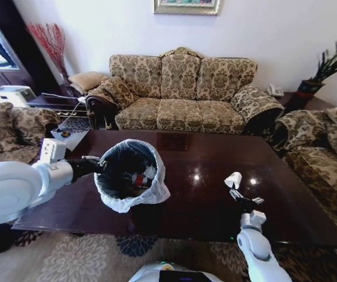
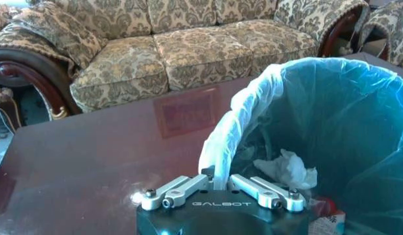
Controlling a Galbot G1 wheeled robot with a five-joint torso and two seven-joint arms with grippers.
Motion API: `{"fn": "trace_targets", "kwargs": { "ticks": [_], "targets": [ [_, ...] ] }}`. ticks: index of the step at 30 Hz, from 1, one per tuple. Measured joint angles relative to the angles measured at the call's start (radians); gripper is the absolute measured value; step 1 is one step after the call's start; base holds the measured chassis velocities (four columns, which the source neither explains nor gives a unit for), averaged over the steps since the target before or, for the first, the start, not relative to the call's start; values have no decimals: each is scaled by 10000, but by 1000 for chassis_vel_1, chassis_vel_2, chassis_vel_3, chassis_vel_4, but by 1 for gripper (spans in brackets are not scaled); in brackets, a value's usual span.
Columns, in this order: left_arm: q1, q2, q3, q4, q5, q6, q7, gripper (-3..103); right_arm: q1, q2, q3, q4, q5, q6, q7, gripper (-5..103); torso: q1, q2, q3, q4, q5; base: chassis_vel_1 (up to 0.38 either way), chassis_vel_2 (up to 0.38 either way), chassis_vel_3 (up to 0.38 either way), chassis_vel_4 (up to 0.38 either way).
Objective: Move to the front of the table and place the trash on the table into the trash bin.
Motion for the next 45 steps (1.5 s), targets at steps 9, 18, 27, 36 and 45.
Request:
{"fn": "trace_targets", "kwargs": {
  "ticks": [9, 18, 27, 36, 45],
  "targets": [
    [13, -81, 35, -67, -4, 0, -17, 0, 828, -154, -123, -904, 143, -105, -58, 98, 0, 0, 0, -10, 5, 0, 0, 0, 0],
    [34, -119, -4, -89, -5, 0, -21, 0, 1395, -226, -237, -1367, 434, -278, -358, 68, 0, 0, 1, -8, 7, 0, 0, 0, 0],
    [29, -159, -4, -101, -6, 0, -20, 0, 1361, -285, -245, -1277, 618, -344, -359, 36, 0, 0, 1, -5, 3, 0, 0, 0, 0],
    [39, -177, -28, -154, -10, 0, -8, 0, 1286, -257, -257, -1211, 729, -345, -337, 3, 0, 1, 0, -6, 5, 0, 0, 0, 0],
    [129, -56, -192, -74, -44, 0, 1, 0, 756, -372, -137, 1375, 2289, -196, -789, 0, 0, 2, 1, -8, 5, 0, 0, 0, 0]
  ]
}}
